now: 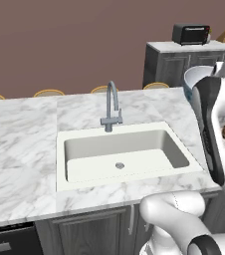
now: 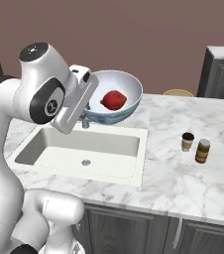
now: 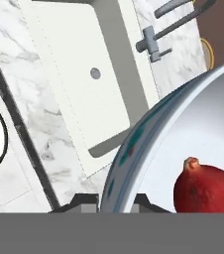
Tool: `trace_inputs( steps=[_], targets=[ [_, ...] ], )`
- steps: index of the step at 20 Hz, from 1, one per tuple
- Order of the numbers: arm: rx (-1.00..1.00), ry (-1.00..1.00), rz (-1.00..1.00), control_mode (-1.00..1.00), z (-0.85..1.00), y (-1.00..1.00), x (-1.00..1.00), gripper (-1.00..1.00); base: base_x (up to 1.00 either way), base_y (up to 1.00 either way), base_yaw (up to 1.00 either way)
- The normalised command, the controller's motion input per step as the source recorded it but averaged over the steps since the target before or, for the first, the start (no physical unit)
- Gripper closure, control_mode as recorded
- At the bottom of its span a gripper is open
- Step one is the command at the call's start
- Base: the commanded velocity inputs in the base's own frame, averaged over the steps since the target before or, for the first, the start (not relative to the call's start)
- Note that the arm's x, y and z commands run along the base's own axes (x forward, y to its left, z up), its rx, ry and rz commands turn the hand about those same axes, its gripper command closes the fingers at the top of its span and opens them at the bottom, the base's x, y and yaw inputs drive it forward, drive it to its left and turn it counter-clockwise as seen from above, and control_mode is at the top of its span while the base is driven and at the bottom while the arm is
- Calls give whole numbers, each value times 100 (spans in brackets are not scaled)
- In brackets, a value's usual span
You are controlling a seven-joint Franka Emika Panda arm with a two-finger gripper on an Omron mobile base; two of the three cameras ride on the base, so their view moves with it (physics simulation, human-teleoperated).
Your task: Pick the onion from the sink and place it in the bowl. Then pick the bowl and place it in the microwave. Then close the microwave door and press the start button.
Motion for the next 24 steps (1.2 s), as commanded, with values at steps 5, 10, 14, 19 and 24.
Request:
trace_inputs(
  steps=[5, 10, 14, 19, 24],
  targets=[
    [0, 0, 34, -100, 21, 57, -38, 100, 0, 0, 0],
    [-4, 0, 17, -100, 0, 22, -25, 100, 0, 0, 0],
    [-8, 3, 1, -100, 0, 9, -2, 100, 0, 0, 0],
    [-1, 5, 0, -100, 0, 1, 0, 100, 0, 0, 0],
    [0, 2, 0, -100, 0, 0, 0, 100, 0, 0, 0]
  ],
)
